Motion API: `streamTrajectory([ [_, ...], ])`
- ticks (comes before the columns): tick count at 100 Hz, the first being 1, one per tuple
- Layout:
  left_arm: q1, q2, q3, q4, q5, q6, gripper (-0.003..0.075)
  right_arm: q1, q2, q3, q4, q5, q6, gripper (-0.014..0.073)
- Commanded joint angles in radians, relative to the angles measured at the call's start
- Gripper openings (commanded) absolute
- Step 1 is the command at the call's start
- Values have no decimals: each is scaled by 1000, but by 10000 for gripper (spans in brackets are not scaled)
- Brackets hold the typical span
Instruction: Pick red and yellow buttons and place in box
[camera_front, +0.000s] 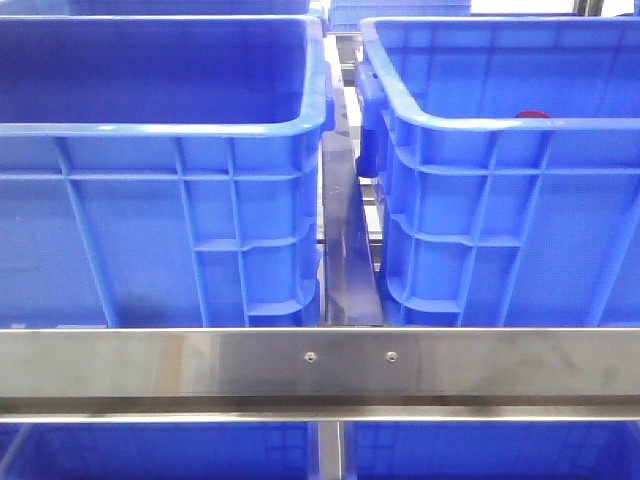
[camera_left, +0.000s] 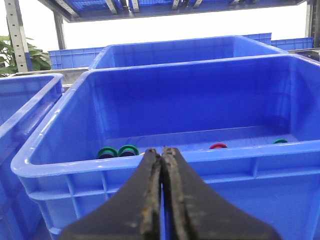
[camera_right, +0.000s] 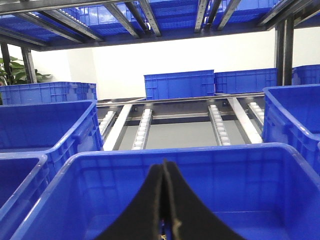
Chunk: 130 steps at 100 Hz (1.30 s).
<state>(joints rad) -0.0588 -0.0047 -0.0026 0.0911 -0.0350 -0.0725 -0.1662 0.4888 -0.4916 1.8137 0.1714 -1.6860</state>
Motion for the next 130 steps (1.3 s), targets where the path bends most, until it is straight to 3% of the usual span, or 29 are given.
streamTrajectory([
  [1,2,-31,47,-9,-80,0,-19,1,3,-28,39,28,-6,-68],
  [66,2,-31,47,-9,-80,0,-19,1,3,-28,39,27,-6,-68],
  [83,2,-31,47,-9,-80,0,-19,1,3,-28,-22,-1,6,-68],
  [90,2,-31,47,-9,-80,0,-19,1,3,-29,-133,14,72,-68],
  [97,2,-31,47,-9,-80,0,-19,1,3,-31,-302,23,218,-68],
  [113,2,-31,47,-9,-80,0,-19,1,3,-31,-787,18,716,-68],
  [130,2,-31,47,-9,-80,0,-19,1,3,-31,-1159,-12,1108,-68],
])
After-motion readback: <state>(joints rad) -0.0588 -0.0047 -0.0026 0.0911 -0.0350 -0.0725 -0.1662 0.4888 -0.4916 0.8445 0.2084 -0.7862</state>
